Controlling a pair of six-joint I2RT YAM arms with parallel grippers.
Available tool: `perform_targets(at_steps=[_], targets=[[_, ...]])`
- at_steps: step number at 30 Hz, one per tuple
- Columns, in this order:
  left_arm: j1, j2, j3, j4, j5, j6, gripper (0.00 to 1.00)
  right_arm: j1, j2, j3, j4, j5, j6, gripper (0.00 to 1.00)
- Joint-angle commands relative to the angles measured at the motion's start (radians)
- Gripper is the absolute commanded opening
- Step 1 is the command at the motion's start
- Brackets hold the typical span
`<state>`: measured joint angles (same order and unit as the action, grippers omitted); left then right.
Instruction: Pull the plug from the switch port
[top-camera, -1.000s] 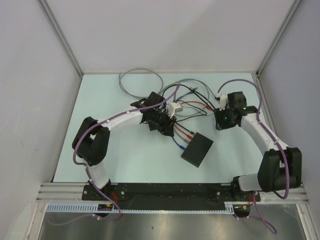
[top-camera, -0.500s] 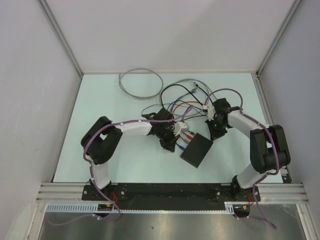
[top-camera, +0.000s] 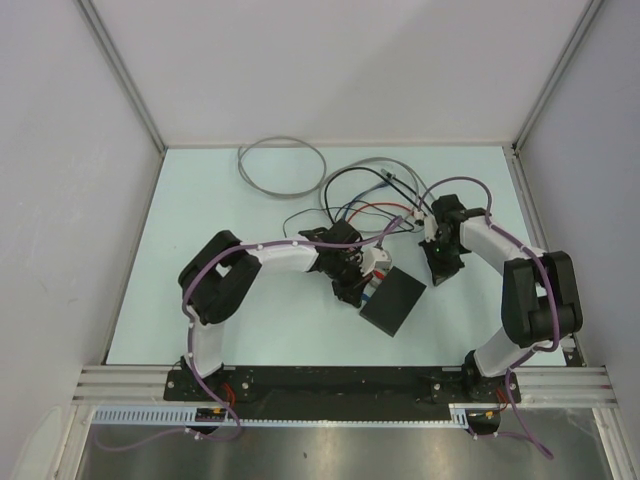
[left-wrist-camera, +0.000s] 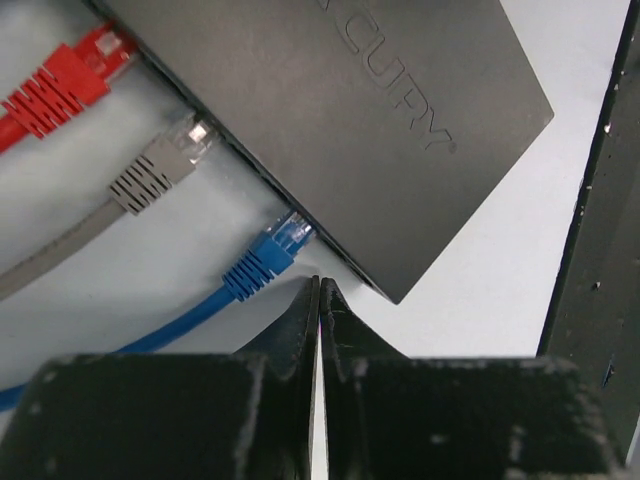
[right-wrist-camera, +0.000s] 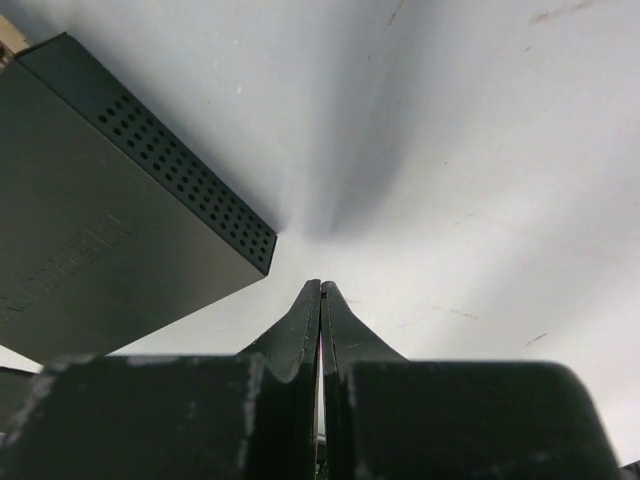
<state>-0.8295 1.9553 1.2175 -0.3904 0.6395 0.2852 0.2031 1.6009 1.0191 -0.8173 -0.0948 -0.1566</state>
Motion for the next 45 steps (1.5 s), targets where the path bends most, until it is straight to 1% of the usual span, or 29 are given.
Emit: perform_targets(at_steps=[1, 8, 14, 16, 18, 20, 25, 28, 30, 31, 32, 34, 35, 36, 38, 39, 40, 41, 42, 43, 44, 45], targets=[[-0.011, 0.001, 0.045, 0.012, 0.038, 0.009, 0.04, 0.019, -0.004, 0.033, -0.049, -0.023, 0.028, 0.0], [-0.013, 0.019, 0.079, -0.004, 0.065, 0.006, 0.04, 0.05, 0.094, 0.033, -0.022, -0.077, 0.087, 0.0], [-0.026, 0.05, 0.103, -0.001, 0.107, 0.0, 0.05, 0.016, 0.169, 0.07, 0.043, -0.051, 0.108, 0.0], [-0.04, 0.065, 0.126, -0.007, 0.115, 0.006, 0.05, 0.012, 0.204, 0.113, 0.029, -0.049, 0.094, 0.0], [-0.069, 0.08, 0.148, -0.019, 0.117, 0.017, 0.05, 0.006, 0.286, 0.186, -0.019, -0.095, 0.089, 0.0], [-0.094, 0.102, 0.183, -0.027, 0.114, 0.022, 0.05, -0.002, 0.315, 0.219, -0.016, -0.147, 0.1, 0.0], [-0.106, 0.123, 0.251, -0.064, 0.092, 0.04, 0.06, 0.021, 0.329, 0.291, -0.003, -0.125, 0.097, 0.0], [-0.096, 0.096, 0.252, -0.108, 0.069, 0.075, 0.07, 0.015, 0.292, 0.295, -0.014, -0.088, 0.078, 0.0], [-0.076, 0.039, 0.24, -0.142, 0.062, 0.11, 0.08, -0.008, 0.26, 0.294, -0.037, -0.068, 0.058, 0.0], [-0.044, 0.013, 0.232, -0.151, 0.061, 0.126, 0.09, -0.017, 0.226, 0.292, -0.048, -0.056, 0.049, 0.0], [-0.028, -0.028, 0.226, -0.157, 0.055, 0.138, 0.15, -0.028, 0.206, 0.292, -0.066, -0.052, 0.04, 0.0], [0.021, -0.058, 0.229, -0.165, 0.026, 0.167, 0.27, -0.063, 0.154, 0.292, -0.083, -0.066, 0.012, 0.0], [0.036, -0.064, 0.237, -0.163, 0.019, 0.172, 0.38, -0.076, 0.14, 0.292, -0.106, -0.086, -0.001, 0.02], [0.05, -0.059, 0.27, -0.165, 0.012, 0.172, 0.42, -0.086, 0.13, 0.294, -0.118, -0.109, -0.018, 0.09], [0.076, -0.032, 0.325, -0.179, -0.008, 0.172, 0.52, -0.096, 0.09, 0.294, -0.167, -0.184, -0.096, 0.14], [0.082, 0.006, 0.391, -0.2, -0.008, 0.175, 0.55, -0.093, 0.077, 0.294, -0.181, -0.219, -0.131, 0.2], [0.089, 0.033, 0.425, -0.209, -0.011, 0.174, 0.58, -0.09, 0.067, 0.294, -0.196, -0.286, -0.203, 0.23], [0.092, 0.057, 0.462, -0.218, -0.009, 0.174, 0.59, -0.093, 0.048, 0.292, -0.204, -0.322, -0.237, 0.26], [0.093, 0.11, 0.534, -0.24, -0.008, 0.174, 0.6, -0.091, 0.042, 0.291, -0.21, -0.359, -0.282, 0.32], [0.096, 0.135, 0.572, -0.251, -0.001, 0.174, 0.62, -0.093, 0.039, 0.291, -0.238, -0.441, -0.364, 0.35], [0.099, 0.158, 0.608, -0.264, 0.018, 0.174, 0.63, -0.091, 0.033, 0.291, -0.264, -0.485, -0.424, 0.37], [0.099, 0.187, 0.679, -0.295, 0.035, 0.18, 0.62, -0.09, 0.03, 0.291, -0.291, -0.525, -0.479, 0.39]])
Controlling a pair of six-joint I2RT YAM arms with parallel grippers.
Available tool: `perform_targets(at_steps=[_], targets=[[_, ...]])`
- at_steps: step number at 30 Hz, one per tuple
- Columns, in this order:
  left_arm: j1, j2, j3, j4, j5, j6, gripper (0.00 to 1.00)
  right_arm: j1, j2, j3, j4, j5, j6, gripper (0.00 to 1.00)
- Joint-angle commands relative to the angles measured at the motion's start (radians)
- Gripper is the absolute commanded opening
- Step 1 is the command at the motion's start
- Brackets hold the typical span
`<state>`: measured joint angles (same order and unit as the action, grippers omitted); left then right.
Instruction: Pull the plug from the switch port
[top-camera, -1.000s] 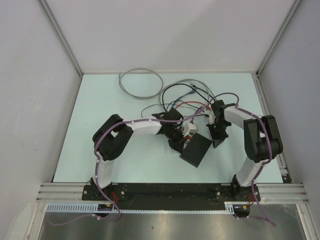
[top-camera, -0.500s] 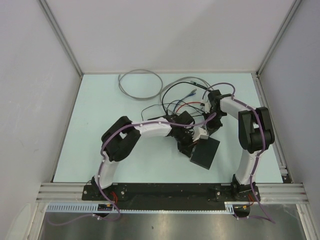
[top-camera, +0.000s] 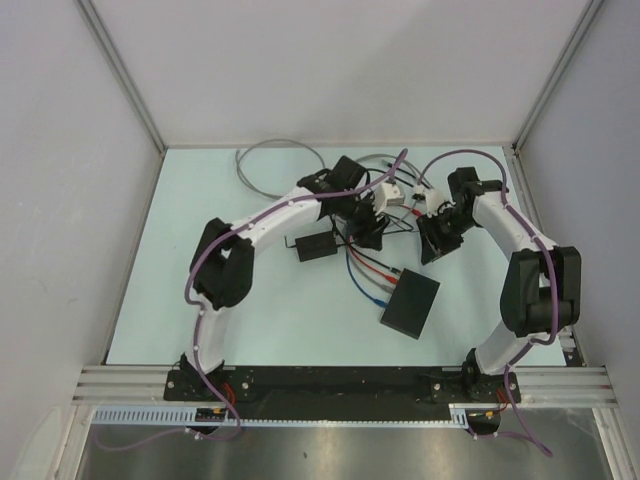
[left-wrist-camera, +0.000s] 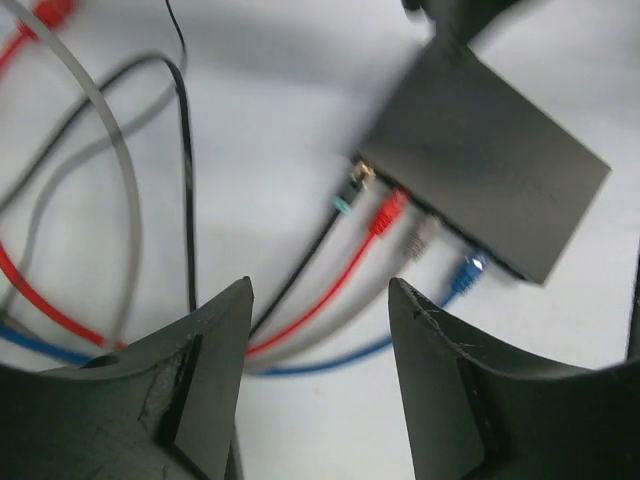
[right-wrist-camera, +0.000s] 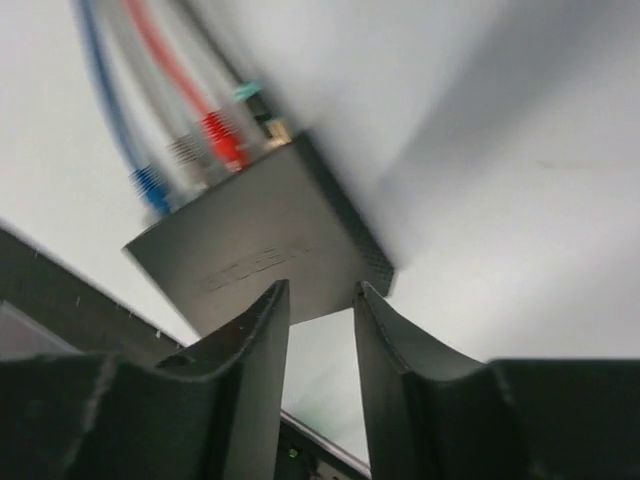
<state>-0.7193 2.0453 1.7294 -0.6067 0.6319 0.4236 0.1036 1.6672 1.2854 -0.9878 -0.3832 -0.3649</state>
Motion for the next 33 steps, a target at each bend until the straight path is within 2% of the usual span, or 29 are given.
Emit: perform_targets(at_steps=[1, 3, 9, 20, 25, 33], targets=[[-0.005, 0.145, 0.203, -0.094, 0.063, 0.046, 0.62, 0.013, -0.04, 0.025, -0.164, -0.279, -0.313, 0.4], [-0.003, 0.188, 0.287, -0.14, 0.113, 0.067, 0.62, 0.016, -0.038, 0.014, -0.176, -0.295, -0.373, 0.4], [0.001, 0.308, 0.386, -0.136, 0.184, 0.015, 0.6, 0.008, -0.059, -0.05, -0.131, -0.295, -0.41, 0.38], [0.004, 0.4, 0.363, 0.038, 0.278, -0.245, 0.59, 0.01, -0.213, -0.302, 0.041, -0.261, -0.439, 0.35], [0.006, 0.446, 0.389, 0.051, 0.281, -0.273, 0.6, 0.039, -0.241, -0.365, 0.064, -0.229, -0.489, 0.34], [0.006, 0.481, 0.378, 0.047, 0.322, -0.295, 0.57, 0.065, -0.244, -0.406, 0.119, -0.218, -0.436, 0.34]])
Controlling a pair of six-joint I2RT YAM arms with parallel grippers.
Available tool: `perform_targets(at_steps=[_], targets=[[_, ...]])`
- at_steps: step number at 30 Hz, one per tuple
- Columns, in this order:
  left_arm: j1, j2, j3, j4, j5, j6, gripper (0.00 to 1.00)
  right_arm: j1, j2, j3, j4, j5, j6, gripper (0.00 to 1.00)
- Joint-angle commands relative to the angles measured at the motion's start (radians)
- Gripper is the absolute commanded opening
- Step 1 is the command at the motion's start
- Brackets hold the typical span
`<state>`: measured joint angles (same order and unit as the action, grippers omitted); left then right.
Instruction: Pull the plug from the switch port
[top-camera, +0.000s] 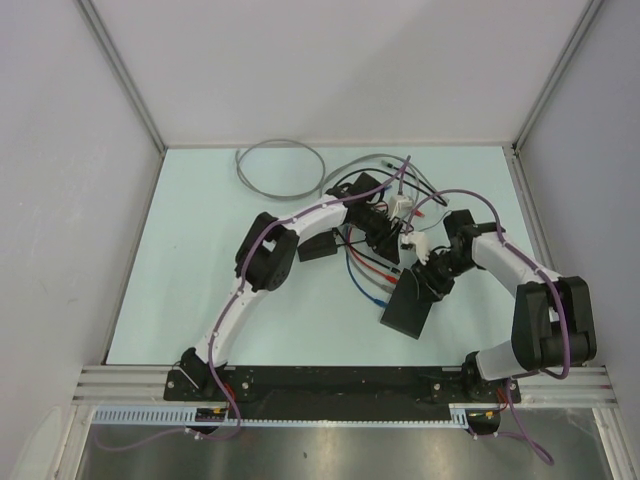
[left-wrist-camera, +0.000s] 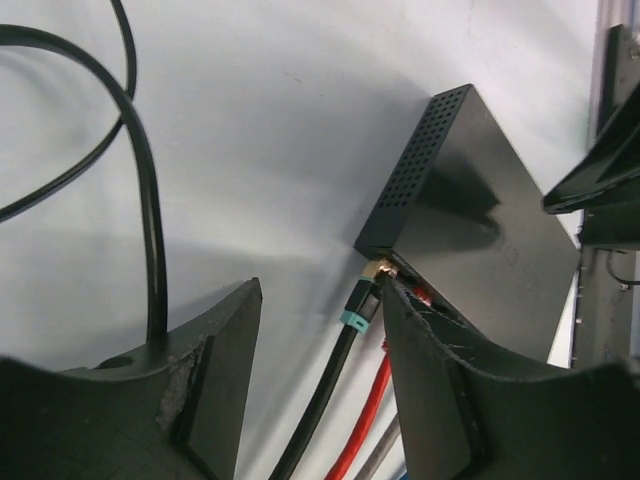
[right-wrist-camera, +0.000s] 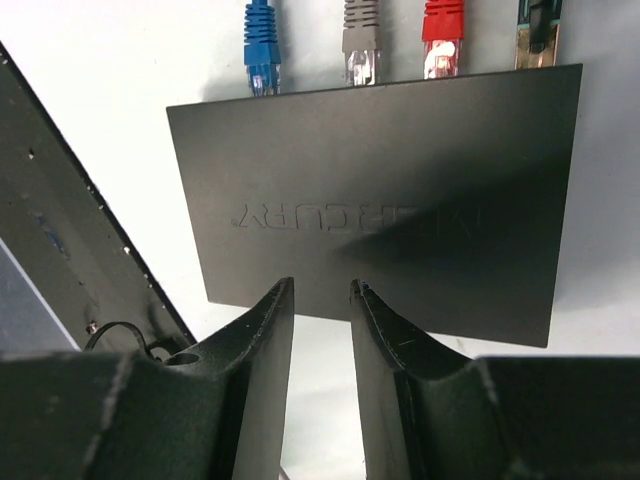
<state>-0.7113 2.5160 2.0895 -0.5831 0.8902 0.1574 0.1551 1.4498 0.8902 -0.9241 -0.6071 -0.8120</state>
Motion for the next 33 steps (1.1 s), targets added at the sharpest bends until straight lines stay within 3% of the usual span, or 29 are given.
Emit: perform_targets(at_steps=[1, 17, 33], targets=[[-0.002, 0.013, 0.014, 0.028, 0.069, -0.033, 0.57, 0.017, -0.025, -0.014, 0.059, 0.006, 0.014, 0.34], [-0.011, 0.037, -0.022, -0.023, 0.133, -0.016, 0.44, 0.04, -0.035, -0.042, 0.103, 0.029, 0.053, 0.34], [-0.033, 0.063, -0.045, -0.014, 0.158, -0.056, 0.46, 0.054, -0.046, -0.056, 0.119, 0.033, 0.066, 0.33]])
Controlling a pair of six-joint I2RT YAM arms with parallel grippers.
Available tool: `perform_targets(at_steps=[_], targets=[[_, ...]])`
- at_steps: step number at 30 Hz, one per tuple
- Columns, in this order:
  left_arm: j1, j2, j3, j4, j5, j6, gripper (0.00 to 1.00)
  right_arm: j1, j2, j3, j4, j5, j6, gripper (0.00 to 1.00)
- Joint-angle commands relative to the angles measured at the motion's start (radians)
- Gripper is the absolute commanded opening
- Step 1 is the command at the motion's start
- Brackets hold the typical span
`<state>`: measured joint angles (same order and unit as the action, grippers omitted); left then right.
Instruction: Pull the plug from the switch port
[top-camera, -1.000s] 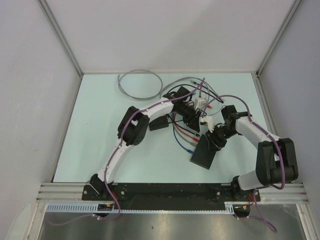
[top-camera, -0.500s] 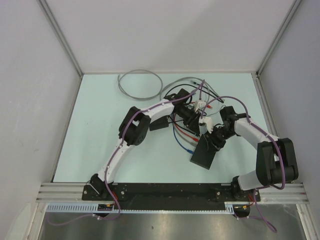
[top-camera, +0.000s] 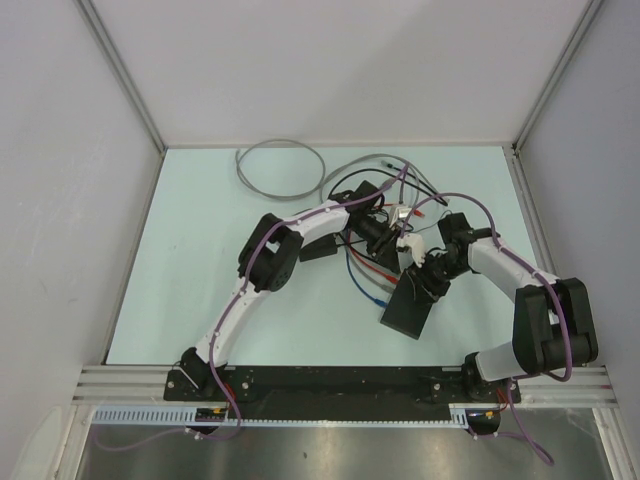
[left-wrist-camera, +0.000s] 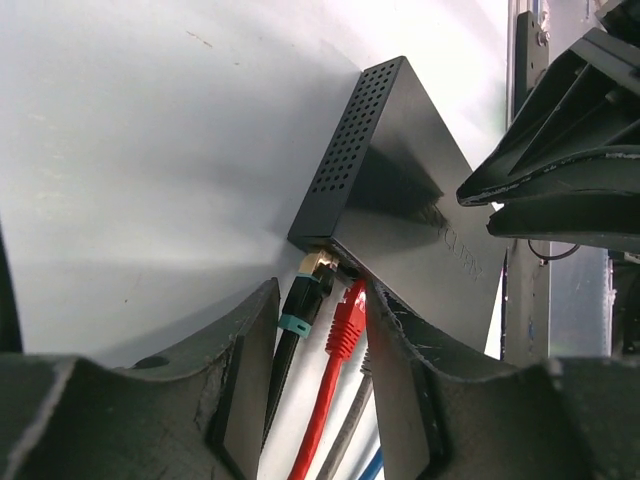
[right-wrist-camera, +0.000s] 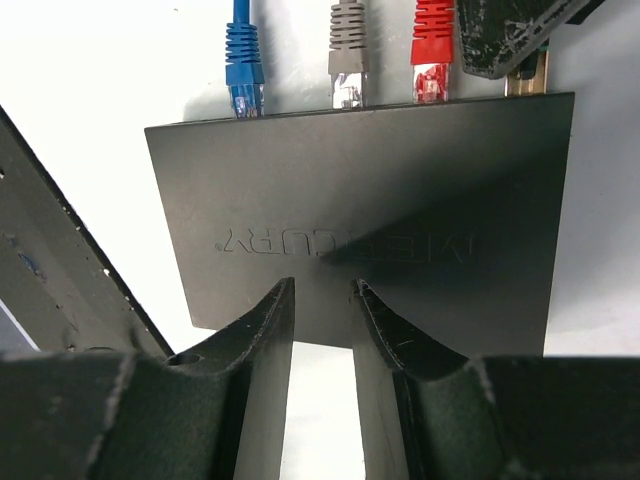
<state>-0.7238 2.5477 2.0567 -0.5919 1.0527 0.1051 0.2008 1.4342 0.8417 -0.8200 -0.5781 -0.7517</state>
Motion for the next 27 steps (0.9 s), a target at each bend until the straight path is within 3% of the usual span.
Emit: perform_targets(at_steps=[1, 13, 18, 22, 27], targets=[[-0.02, 0.032, -0.012, -0.003, -0.008, -0.005, 0.46, 0.006, -0.031, -0.009, 0.016, 0.006, 0.006, 0.33], [-0.019, 0.045, -0.041, 0.024, -0.069, -0.076, 0.4, 0.022, -0.04, -0.023, 0.039, 0.035, 0.017, 0.33], [-0.02, 0.042, -0.044, 0.024, -0.094, -0.085, 0.27, 0.029, -0.038, -0.026, 0.048, 0.037, 0.02, 0.33], [-0.022, 0.039, -0.046, 0.023, -0.111, -0.093, 0.03, 0.031, -0.037, -0.027, 0.056, 0.038, 0.022, 0.33], [-0.022, 0.025, -0.041, 0.011, -0.146, -0.094, 0.0, 0.034, -0.037, -0.035, 0.056, 0.044, 0.018, 0.33]])
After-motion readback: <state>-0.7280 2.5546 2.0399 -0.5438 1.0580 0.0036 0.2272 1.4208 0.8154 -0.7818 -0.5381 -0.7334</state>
